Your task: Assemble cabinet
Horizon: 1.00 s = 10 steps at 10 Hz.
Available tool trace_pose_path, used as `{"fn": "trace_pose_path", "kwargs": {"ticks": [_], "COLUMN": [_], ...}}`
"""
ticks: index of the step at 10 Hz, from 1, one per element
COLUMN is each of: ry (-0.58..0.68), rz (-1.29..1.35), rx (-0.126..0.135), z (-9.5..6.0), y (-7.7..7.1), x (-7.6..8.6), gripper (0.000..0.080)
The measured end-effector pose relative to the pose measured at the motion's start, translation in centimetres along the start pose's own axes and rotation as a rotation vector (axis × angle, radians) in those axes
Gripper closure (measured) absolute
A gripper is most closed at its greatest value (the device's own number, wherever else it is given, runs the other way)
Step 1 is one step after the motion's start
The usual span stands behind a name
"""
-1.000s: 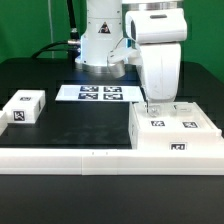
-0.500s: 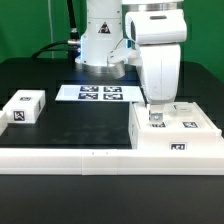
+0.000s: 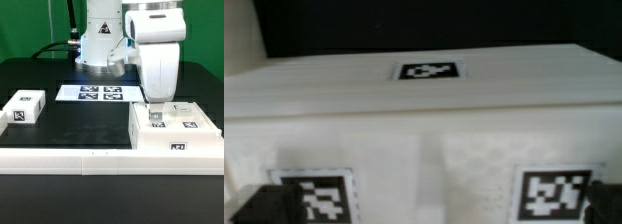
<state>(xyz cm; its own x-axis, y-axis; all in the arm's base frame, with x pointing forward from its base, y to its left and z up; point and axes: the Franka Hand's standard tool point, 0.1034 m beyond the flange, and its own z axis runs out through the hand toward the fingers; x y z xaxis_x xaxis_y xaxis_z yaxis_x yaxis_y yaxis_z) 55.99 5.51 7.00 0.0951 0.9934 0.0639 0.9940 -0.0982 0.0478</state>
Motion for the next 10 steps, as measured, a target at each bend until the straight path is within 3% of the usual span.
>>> {"fn": "trace_pose_path", "kwargs": {"ticks": [1, 2, 3, 6, 8, 9, 10], "ry": [-0.011, -0.008, -0.009, -0.007, -0.002, 0.023, 0.035], "rz": [0.07, 0.108, 0.149, 0.189, 0.403, 0.566, 0.885], "rx": [-0.021, -0.043, -0.046, -0.041, -0.04, -0.061, -0.059], "z": [-1.7, -2.4, -2.7, -2.4, -2.3, -2.2, -2.0], "y": [-1.6, -2.2, -2.8, -2.8, -3.0, -3.3, -4.9], "x": [0.3, 0.7, 1.1, 1.0, 1.0, 0.8, 1.7], "gripper": [0.0002, 0.0002, 0.0002, 0.0002, 0.0002, 0.0002, 0.0002]}}
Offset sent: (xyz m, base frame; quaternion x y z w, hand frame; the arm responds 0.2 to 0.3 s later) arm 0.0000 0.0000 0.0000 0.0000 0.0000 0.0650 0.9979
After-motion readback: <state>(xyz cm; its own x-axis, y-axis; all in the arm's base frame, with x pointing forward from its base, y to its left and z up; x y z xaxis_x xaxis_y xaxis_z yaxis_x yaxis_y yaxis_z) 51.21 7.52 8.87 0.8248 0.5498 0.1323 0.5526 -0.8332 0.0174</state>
